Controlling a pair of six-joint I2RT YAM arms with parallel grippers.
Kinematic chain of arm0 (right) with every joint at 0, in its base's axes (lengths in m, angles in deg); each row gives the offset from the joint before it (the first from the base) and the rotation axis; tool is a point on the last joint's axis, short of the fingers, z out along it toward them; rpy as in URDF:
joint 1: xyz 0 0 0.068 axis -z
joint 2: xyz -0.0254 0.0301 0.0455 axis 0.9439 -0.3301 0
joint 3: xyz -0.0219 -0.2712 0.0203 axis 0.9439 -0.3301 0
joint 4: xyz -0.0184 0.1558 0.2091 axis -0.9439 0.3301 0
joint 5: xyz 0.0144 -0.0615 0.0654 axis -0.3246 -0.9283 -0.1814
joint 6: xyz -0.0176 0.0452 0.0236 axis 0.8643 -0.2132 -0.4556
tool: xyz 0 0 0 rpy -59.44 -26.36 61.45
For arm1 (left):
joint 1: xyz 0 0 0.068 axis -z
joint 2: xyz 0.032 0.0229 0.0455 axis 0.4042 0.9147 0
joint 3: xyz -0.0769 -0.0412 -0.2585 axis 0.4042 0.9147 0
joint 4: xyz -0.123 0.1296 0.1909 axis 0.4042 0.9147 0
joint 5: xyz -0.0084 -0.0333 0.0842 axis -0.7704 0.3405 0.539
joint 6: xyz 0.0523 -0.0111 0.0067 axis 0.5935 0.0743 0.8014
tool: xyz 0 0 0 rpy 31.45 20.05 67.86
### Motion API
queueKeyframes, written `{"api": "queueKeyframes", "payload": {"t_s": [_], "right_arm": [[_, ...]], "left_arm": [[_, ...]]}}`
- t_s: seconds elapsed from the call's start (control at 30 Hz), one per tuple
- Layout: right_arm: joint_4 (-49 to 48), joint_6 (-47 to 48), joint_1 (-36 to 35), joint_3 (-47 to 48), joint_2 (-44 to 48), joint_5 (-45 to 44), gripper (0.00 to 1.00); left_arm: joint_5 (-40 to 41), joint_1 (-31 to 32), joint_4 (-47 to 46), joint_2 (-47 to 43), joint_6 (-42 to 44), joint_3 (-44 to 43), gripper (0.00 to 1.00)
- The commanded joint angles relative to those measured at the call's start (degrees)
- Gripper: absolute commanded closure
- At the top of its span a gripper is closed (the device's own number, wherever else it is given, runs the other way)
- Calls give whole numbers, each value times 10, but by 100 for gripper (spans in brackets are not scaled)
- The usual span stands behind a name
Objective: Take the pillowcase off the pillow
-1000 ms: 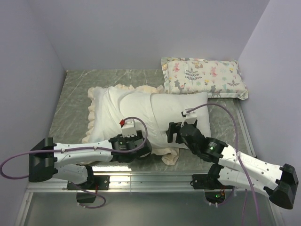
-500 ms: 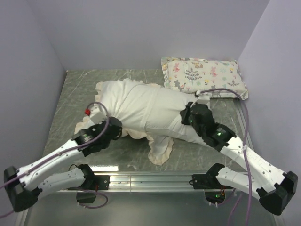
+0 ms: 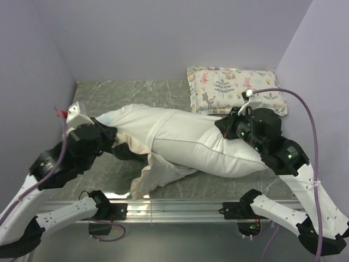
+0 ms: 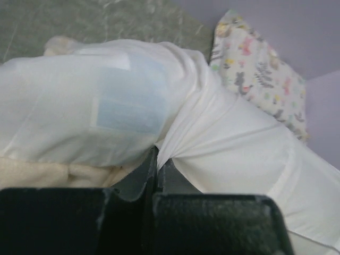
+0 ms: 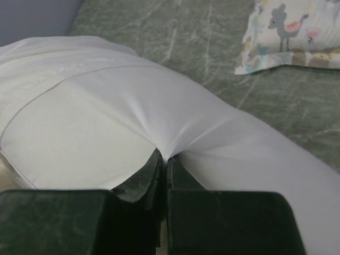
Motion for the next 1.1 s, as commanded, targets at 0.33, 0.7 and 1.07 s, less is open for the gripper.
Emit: {"api": "queueKeyframes", "payload": {"t_s": [0.33,0.7,1.07], "right_arm": [[-195,27,49,-38,-231,138,100],[-160,59,32,4,-184,102,100],[-51,70,-25,144,-113,80,100]], "left_arm": [[-87,20,-139,264,203,-175,99],[52,176,-104,216,132,-144,100],[213,343,32,332,108,-380,100]]}}
